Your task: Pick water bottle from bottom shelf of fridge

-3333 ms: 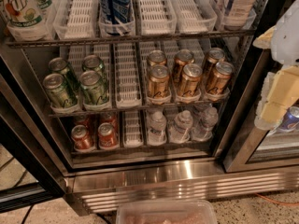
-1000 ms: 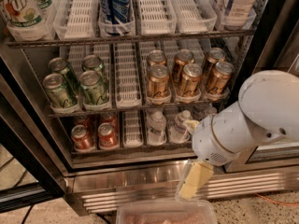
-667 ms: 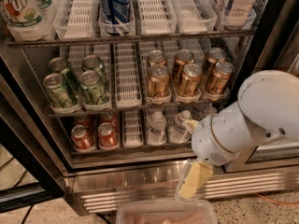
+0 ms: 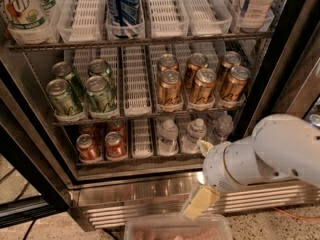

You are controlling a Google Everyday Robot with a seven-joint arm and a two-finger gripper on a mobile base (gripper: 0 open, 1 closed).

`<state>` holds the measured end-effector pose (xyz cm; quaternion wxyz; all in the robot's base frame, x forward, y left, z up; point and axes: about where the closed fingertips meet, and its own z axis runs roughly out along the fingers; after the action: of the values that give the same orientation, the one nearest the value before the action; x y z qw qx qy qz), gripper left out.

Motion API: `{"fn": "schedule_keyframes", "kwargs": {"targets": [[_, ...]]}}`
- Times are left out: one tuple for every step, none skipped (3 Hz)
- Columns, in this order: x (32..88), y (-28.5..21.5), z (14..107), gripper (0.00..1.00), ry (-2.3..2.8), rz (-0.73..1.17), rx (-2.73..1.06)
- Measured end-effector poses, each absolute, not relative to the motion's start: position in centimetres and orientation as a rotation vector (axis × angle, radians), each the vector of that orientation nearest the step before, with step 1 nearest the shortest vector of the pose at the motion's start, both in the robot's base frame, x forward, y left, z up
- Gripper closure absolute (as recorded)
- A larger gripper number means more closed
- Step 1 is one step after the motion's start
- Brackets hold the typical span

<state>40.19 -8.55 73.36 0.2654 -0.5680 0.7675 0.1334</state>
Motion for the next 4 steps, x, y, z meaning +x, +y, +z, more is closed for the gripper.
{"fn": "schedule_keyframes", "kwargs": {"targets": [[41.6, -9.1, 70.9, 0.00, 2.030, 0.343, -1.408], [43.2, -9.5, 69.5, 0.00, 1.966, 0.316, -1.295], [44.3, -9.6, 68.5, 0.00, 1.924, 0.291, -1.160], [45.6, -9.9, 67.8, 0.00, 1.924, 0.269, -0.987]]}}
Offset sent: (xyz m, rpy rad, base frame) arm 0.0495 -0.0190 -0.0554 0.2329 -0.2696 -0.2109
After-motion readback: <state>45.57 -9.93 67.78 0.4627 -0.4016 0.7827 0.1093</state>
